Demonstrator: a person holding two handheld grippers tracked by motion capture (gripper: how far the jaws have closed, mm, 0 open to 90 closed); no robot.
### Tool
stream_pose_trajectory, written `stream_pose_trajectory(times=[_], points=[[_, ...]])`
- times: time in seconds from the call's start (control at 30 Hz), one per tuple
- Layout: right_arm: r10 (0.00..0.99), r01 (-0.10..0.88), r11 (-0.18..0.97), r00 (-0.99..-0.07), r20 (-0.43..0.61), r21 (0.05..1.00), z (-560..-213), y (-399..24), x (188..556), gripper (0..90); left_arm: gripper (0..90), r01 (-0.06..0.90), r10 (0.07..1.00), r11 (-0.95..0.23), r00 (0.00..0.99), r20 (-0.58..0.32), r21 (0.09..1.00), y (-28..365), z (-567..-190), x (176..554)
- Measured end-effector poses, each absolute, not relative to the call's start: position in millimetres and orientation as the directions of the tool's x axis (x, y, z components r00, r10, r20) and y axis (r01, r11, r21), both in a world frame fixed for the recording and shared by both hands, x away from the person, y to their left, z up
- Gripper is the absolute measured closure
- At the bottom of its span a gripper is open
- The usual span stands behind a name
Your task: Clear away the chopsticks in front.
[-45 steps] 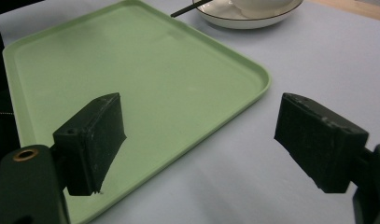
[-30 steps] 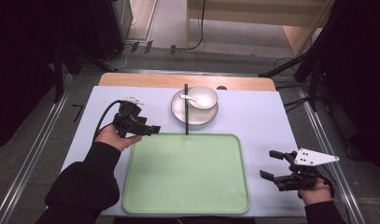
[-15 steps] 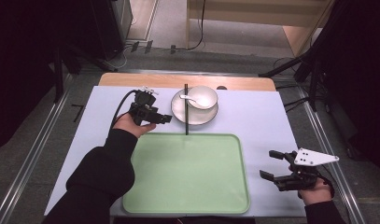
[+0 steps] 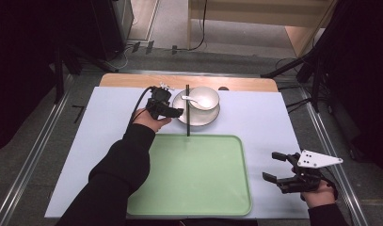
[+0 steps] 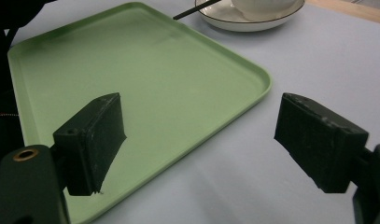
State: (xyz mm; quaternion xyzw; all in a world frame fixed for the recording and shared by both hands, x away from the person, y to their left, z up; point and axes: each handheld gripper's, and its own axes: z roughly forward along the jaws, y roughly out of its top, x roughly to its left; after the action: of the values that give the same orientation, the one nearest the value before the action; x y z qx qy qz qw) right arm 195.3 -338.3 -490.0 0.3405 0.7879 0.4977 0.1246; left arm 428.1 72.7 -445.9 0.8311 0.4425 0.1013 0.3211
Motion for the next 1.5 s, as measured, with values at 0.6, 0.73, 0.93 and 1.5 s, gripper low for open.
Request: stream_pose_trajectory(times=[0.6, 0.73, 0.93, 1.5], points=[[0.673, 0.412, 0.261, -0.726, 0.141, 0.873, -489.2, -344.0, 188.0, 16.4, 44.6, 0.753, 0.847, -0.378, 0.516, -0.127, 0.539, 42.7, -479.8, 446.6], [0.673, 0.413, 0.261, -0.726, 0.143, 0.872, -489.2, -343.5, 187.8, 16.4, 48.2, 0.75, 0.845, -0.389, 0.521, -0.116, 0.534, 40.9, -483.2, 446.8], [0.672, 0.413, 0.261, -0.727, 0.143, 0.873, -489.2, -343.4, 188.0, 16.4, 61.0, 0.783, 0.866, -0.342, 0.477, -0.148, 0.52, 43.2, -487.9, 452.2], [0.67, 0.41, 0.264, -0.729, 0.14, 0.873, -488.9, -343.4, 187.6, 16.4, 86.0, 0.867, 0.916, -0.151, 0.303, -0.263, 0.475, 50.1, -496.1, 462.7]])
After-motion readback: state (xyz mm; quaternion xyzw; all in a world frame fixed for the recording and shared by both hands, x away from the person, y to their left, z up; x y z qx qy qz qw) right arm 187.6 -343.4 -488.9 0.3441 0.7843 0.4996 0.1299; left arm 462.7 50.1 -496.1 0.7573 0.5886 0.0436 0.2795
